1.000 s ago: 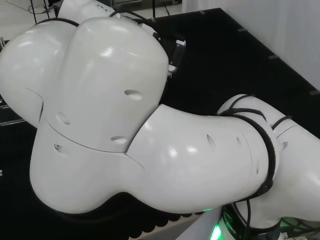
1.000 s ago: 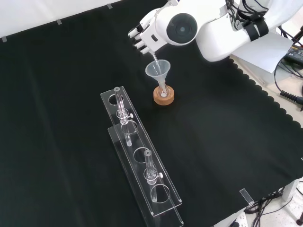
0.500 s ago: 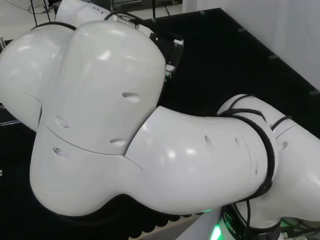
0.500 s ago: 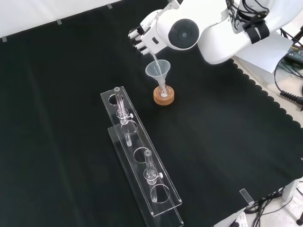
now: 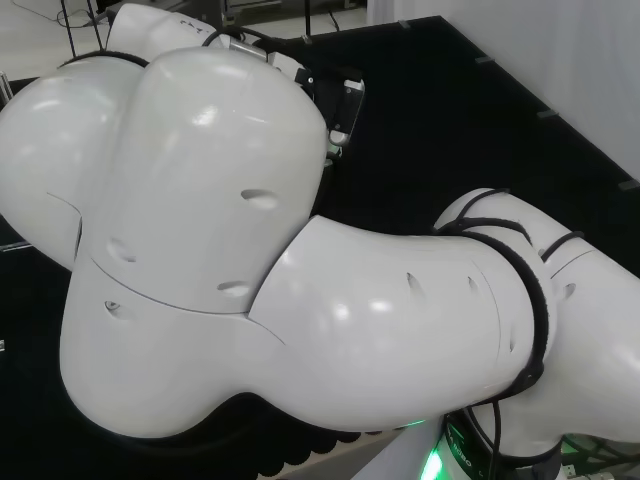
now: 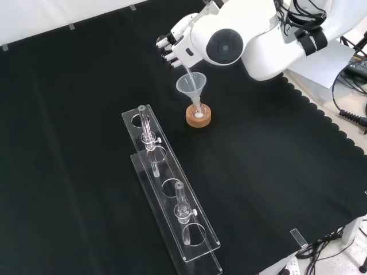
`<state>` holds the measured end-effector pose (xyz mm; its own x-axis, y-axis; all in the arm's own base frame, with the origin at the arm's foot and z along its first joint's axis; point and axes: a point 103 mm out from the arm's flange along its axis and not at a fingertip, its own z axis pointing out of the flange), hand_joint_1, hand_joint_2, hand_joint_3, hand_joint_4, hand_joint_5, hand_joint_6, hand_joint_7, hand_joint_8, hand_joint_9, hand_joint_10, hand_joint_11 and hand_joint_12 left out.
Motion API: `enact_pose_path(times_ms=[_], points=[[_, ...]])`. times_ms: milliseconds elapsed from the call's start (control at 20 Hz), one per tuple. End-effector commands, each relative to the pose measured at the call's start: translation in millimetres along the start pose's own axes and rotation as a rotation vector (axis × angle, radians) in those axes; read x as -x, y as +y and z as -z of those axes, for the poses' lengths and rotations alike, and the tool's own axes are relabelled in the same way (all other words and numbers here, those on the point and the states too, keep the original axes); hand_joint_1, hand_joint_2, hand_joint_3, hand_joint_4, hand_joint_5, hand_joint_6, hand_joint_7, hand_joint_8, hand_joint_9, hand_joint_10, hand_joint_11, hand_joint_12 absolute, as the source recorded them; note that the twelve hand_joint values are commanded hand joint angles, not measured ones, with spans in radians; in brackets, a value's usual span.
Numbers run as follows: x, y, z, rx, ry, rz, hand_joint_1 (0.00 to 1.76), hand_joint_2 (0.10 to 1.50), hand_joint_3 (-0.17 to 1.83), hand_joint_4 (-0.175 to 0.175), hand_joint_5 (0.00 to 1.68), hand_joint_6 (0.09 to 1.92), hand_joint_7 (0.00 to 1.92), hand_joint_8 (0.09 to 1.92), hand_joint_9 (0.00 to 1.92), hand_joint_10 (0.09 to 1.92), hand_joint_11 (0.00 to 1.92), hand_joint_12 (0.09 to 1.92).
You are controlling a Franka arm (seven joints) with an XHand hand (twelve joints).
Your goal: Pour all the NaCl from the weighing funnel into the round-bottom flask.
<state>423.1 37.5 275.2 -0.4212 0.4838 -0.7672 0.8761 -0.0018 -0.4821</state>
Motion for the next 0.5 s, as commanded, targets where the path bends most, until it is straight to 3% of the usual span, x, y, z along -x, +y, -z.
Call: enact_pose_path(times_ms=[50,500], points=[[0.4,-0.3,0.4,-0.006,-0.007,0.002,1.1,0.66,0.78,0.142,1.13,0.99,0.81,0.68,1.14,0.41,0.84,1.04],[-1.8,0.4,5.9,-0.008,-0.038,0.003,1.1,0.66,0.78,0.141,1.13,0.99,0.81,0.68,1.13,0.41,0.84,1.04]])
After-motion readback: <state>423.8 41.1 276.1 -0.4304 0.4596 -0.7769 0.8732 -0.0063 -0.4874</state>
